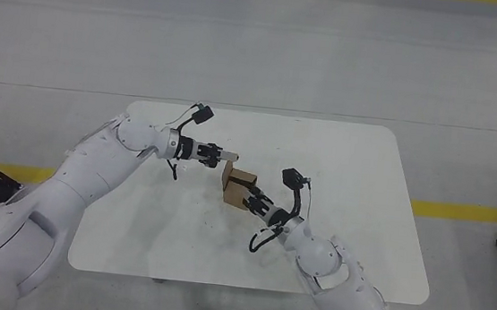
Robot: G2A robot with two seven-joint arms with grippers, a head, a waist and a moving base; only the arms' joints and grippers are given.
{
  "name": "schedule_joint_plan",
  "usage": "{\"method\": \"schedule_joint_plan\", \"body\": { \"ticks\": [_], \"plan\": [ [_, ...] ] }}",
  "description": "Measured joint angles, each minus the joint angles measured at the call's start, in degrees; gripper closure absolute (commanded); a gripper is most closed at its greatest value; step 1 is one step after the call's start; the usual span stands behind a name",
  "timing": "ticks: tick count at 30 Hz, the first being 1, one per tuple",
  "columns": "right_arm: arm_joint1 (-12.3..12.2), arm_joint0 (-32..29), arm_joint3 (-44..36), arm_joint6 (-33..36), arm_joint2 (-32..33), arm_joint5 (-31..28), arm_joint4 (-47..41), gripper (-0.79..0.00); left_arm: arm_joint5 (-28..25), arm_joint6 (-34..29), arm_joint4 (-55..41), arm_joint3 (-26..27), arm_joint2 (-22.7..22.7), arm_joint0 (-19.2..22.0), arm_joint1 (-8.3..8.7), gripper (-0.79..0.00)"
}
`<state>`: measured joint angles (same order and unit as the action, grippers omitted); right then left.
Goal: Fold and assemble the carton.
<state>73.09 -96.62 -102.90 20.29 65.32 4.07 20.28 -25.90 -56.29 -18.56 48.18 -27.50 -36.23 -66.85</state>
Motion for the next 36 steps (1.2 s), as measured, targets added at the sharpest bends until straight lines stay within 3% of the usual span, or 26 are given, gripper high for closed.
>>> {"method": "schedule_joint_plan", "body": {
  "ticks": [4,8,13,22,29,36],
  "plan": [
    [0.44,3.99,-0.30,0.11,0.14,4.81,-2.32,-0.228,-4.50,1.09,-1.37,-4.40,-0.67,-0.96,-0.84,-0.785],
    [1.06,9.09,2.02,1.69,-1.10,11.38,-4.34,-0.228,-9.92,1.92,-1.77,-8.30,-1.93,-2.77,-0.61,-0.785],
    [1.64,13.04,5.05,3.11,-3.79,15.03,-4.22,-0.215,-12.52,2.08,0.53,-9.09,-2.30,-4.51,-0.43,-0.785],
    [1.94,15.06,7.33,5.50,-6.03,12.80,-4.69,-0.163,-10.70,2.85,3.32,-6.95,-2.43,-4.64,-1.37,-0.785],
    [2.04,16.67,8.89,7.20,-6.75,12.95,-4.75,-0.182,-10.91,3.32,4.48,-7.02,-3.16,-5.23,-1.68,-0.785],
    [0.80,11.39,6.25,6.69,-1.31,11.04,-6.15,-0.200,-12.85,3.94,5.81,-7.02,-4.69,-5.78,-1.30,-0.785]
  ]
}}
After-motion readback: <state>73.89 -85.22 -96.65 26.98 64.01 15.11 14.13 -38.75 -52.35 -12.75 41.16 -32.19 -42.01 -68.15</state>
